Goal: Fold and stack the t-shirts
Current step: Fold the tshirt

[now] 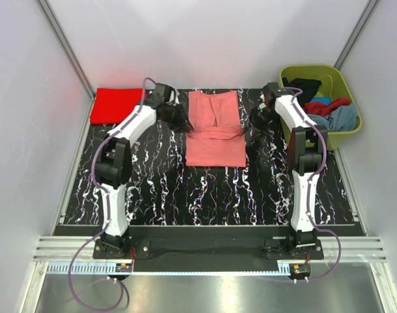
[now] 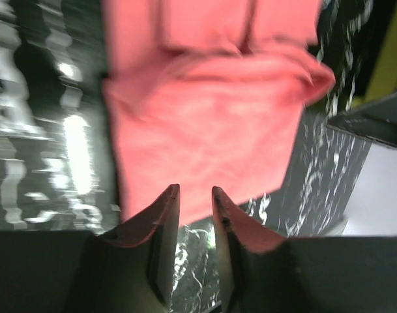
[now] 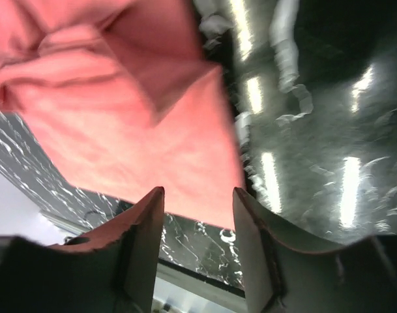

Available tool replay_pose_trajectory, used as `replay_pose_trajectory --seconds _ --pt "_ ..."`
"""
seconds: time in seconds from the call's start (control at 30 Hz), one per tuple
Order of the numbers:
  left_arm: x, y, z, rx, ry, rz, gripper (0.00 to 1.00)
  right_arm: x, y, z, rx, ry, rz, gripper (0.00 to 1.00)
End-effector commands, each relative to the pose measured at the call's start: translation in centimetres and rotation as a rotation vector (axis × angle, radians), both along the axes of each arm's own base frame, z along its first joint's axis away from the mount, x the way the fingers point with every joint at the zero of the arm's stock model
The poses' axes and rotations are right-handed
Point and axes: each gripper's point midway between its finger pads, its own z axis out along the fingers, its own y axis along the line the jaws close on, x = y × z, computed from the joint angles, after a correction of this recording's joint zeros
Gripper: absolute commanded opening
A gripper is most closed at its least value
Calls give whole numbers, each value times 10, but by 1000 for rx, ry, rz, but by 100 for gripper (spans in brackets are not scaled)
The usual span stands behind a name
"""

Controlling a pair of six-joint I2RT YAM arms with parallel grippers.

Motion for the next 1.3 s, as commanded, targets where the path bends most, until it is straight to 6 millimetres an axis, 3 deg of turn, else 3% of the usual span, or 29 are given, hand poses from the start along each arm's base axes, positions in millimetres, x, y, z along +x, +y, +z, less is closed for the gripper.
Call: replay_pose_trajectory --seconds 0.0,0.03,0.07,0.1,0.17,0.3,0.43,0.63,0.7,0.73,0.8,0.9,1.0,1.03,1.07,1.1,1.2,1.23,1.27 --pt "-17 -27 -26 -13 58 -86 27 0 31 29 -25 -140 39 51" --pt "-20 -33 -30 -32 78 -101 26 -2 37 27 -12 -139 46 49" --pt "-17 -37 -31 -41 81 -104 25 -3 42 23 -11 -132 50 40" --pt "-17 -40 -42 -39 104 -106 25 -4 47 19 -15 -132 59 38" --pt "-13 -42 -45 -39 104 -106 24 -5 59 9 -34 -137 87 34" --pt "-6 -43 -59 -30 123 -94 24 0 72 -11 -54 -145 102 35" --pt "5 -44 -65 -17 112 -74 25 15 70 -27 -99 -180 66 36" --pt "28 -43 -67 -7 84 -26 27 46 67 -35 -144 -251 36 36" --pt "34 -41 -74 -9 93 -12 27 62 68 -27 -142 -291 25 36" --pt "42 -42 -68 -20 78 1 27 67 66 -31 -157 -298 22 37" --pt "53 -38 -64 -37 71 28 26 86 64 -15 -163 -353 0 37" --pt "72 -38 -19 -52 -42 36 26 112 53 2 -176 -419 -43 39" --pt "69 -34 9 -46 -96 41 27 134 52 29 -135 -488 -71 42" --pt "63 -33 6 -42 -76 43 27 138 52 27 -112 -482 -75 43" --pt "59 -33 7 -42 -74 40 27 143 53 39 -92 -505 -79 43" --pt "56 -34 12 -45 -79 36 28 143 55 42 -81 -505 -75 45" --pt "40 -39 1 -47 -35 9 28 137 61 48 -43 -480 -73 45" --pt "35 -40 -5 -50 -16 -1 28 131 65 58 -21 -480 -67 46" --pt "31 -44 -7 -50 -10 -12 28 121 67 51 -19 -443 -57 46"
